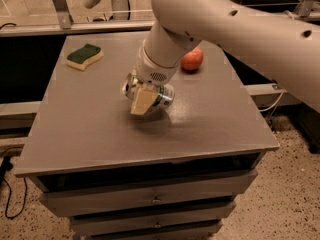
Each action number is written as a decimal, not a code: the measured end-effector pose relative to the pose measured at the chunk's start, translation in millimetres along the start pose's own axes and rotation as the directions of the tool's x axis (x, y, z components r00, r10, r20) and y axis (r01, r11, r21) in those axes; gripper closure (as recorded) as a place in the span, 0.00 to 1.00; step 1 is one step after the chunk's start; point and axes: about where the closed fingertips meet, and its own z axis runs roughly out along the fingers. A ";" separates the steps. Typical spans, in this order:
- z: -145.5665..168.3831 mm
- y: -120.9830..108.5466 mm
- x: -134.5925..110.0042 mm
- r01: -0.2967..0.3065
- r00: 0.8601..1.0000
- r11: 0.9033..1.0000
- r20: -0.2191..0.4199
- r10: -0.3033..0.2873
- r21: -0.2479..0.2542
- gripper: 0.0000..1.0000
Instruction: Knock 7up can over
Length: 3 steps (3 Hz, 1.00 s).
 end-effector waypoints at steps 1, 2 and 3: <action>16.3 8.1 -2.8 -0.004 1.000 0.999 0.000 0.004 -0.050 0.36; 25.2 13.1 -5.8 -0.011 1.000 0.996 0.012 0.012 -0.087 0.12; 27.2 16.0 -12.4 -0.012 0.999 0.994 0.039 0.016 -0.112 0.00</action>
Offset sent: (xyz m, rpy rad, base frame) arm -0.0104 0.0212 -0.0320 0.0174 0.1294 0.0366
